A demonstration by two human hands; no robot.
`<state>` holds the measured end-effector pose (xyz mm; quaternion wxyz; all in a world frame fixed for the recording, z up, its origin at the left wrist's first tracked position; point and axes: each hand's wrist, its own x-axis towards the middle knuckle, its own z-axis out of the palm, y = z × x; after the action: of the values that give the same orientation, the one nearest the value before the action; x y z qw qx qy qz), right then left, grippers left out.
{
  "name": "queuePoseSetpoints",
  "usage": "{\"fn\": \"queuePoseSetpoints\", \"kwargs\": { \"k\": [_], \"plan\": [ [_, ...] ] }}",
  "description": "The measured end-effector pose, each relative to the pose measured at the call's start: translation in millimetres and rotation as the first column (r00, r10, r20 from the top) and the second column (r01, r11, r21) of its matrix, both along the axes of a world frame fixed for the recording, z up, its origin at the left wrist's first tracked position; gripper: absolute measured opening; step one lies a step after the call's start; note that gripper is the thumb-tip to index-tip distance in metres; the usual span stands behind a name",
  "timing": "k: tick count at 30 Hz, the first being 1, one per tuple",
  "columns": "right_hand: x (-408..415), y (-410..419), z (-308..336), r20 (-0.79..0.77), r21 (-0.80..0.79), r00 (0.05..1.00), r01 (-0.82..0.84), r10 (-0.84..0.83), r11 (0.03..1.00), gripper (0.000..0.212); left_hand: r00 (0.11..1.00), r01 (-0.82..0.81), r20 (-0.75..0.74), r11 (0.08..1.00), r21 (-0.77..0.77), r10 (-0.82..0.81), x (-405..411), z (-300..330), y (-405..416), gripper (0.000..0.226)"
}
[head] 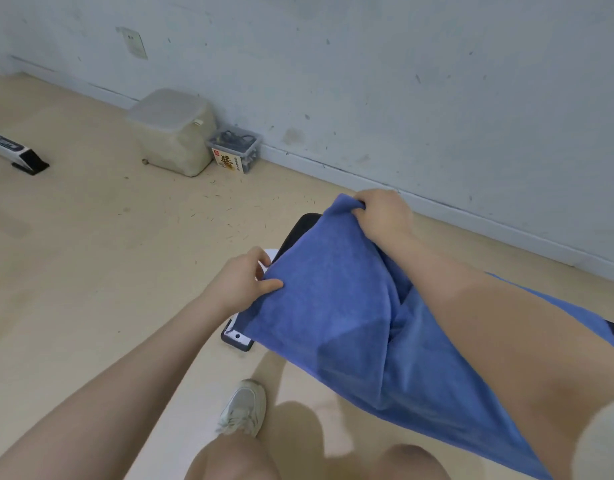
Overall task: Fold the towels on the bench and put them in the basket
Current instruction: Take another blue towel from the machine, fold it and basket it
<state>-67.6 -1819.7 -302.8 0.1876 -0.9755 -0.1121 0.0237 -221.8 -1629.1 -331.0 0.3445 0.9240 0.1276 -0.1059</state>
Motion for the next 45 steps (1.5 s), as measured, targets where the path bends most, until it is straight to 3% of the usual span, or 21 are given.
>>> {"fn": "queuePoseSetpoints", "kwargs": {
  "k": [3,5,8,11,13,15,17,20,24,27,31,35,38,41,45],
  "plan": [
    [4,18,7,0.059,0.029,0.997,-0.051,0.05,0.998,0.016,0.999,0.011,-0.035,1.0,0.019,-0.011,6,-3,4,0.02],
    [6,30,8,0.014,0.136,0.997,-0.071,0.07,0.988,0.016,1.0,-0.009,-0.024,1.0,0.004,0.009,7,-3,8,0.03],
    [4,44,3,-0.043,0.322,0.994,-0.082,0.101,0.943,0.023,0.994,-0.112,0.002,0.993,-0.044,0.112,1,-5,21,0.027],
    [-1,56,-7,-0.015,0.418,0.985,-0.152,0.174,0.895,0.026,0.978,-0.208,0.018,0.978,0.009,0.207,-10,-13,37,0.02],
    [-9,57,-15,-0.083,0.447,0.958,-0.212,0.276,0.869,0.042,0.97,-0.239,-0.03,0.97,0.033,0.24,-15,-19,44,0.01],
    [-18,49,-21,-0.138,0.405,0.936,-0.246,0.324,0.881,0.058,0.962,-0.25,-0.1,0.967,0.055,0.254,-19,-23,46,0.031],
    [-26,34,-26,-0.116,0.361,0.946,-0.242,0.301,0.9,0.059,0.965,-0.25,-0.051,0.959,0.132,0.258,-18,-26,40,0.052],
    [-39,-6,-23,-0.029,0.369,0.981,-0.167,0.191,0.914,0.046,0.98,-0.173,0.127,0.975,0.14,0.156,-7,-16,8,0.045],
    [-53,-90,-18,0.077,0.34,0.995,0.036,-0.066,0.94,0.035,0.94,0.159,0.286,0.981,0.115,-0.185,16,1,-65,0.036],
    [-56,-158,-24,-0.002,0.223,0.977,0.209,-0.214,0.952,0.036,0.905,0.313,0.258,0.94,0.134,-0.338,37,7,-120,0.045],
    [-60,-237,-36,-0.121,-0.011,0.942,0.314,-0.313,0.949,0.044,0.87,0.465,0.151,0.883,0.06,-0.469,61,0,-183,0.05],
    [-50,-267,-42,-0.146,-0.068,0.935,0.316,-0.323,0.946,0.036,0.923,0.364,0.166,0.928,-0.083,-0.347,74,-8,-201,0.049],
    [-42,-274,-41,-0.14,-0.072,0.946,0.285,-0.293,0.956,0.015,0.946,0.297,0.174,0.946,-0.133,-0.273,79,-3,-206,0.044],
    [-42,-285,-38,-0.134,-0.187,0.938,0.294,-0.321,0.937,0.011,0.922,0.376,0.105,0.926,-0.018,-0.373,87,-9,-210,0.046],
    [-48,-300,-30,-0.091,-0.428,0.911,0.33,-0.403,0.841,0.023,0.897,0.415,0.013,0.854,0.314,-0.441,93,-29,-215,0.061]
  ]
}}
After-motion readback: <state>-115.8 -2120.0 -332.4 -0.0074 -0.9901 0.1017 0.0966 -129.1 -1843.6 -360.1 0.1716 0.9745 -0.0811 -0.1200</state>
